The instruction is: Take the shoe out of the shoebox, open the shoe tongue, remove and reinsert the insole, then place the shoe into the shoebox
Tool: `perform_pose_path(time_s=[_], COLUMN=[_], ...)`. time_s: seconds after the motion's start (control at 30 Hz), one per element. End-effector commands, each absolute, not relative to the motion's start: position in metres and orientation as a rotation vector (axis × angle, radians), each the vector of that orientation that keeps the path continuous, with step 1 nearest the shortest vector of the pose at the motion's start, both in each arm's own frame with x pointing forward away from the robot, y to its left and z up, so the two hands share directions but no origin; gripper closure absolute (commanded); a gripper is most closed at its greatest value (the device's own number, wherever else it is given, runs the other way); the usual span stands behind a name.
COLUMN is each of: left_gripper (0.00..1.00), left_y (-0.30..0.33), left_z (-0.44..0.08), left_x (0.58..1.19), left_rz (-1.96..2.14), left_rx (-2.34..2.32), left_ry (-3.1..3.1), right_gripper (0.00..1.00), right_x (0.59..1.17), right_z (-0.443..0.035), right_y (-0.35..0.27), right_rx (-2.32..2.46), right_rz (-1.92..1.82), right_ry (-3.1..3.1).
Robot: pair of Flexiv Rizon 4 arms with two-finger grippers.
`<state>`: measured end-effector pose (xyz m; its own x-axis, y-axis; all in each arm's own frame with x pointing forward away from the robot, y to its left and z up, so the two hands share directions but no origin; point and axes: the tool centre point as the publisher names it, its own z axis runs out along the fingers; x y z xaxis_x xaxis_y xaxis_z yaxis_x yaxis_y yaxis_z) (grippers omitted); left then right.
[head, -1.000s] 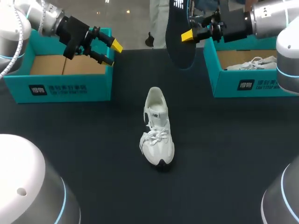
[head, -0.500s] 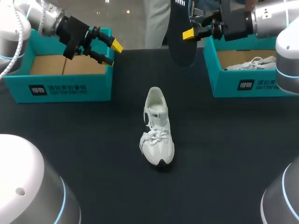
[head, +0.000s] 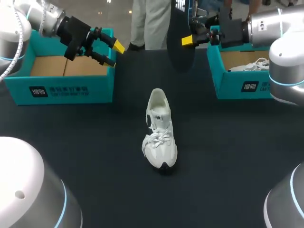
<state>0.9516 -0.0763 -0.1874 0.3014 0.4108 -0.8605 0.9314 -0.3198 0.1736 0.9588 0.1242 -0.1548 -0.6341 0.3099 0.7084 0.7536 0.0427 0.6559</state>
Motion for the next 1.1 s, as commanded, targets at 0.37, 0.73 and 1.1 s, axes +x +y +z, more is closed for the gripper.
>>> perform_pose_path(time_s=[0.37,0.73,1.1], left_gripper=[0.00,0.00,0.00], left_y=[-0.076,-0.076,-0.076], left_z=[-0.187,-0.187,-0.187], left_x=[0.951,0.951,0.951], left_rz=[-0.946,-0.946,-0.946], left_rx=[1.876,1.876,1.876], left_ry=[1.198,1.198,1.198], right_gripper=[1.00,1.00,1.00], right_x=[0.961,0.974,0.968], right_z=[-0.164,-0.180,-0.213], right_y=[0.130,0.151,0.165], right_rx=[-1.059,-1.082,-0.970], right_rz=[-1.650,-1.659,-1.685], right_ry=[-1.935,-2.098,-2.098])
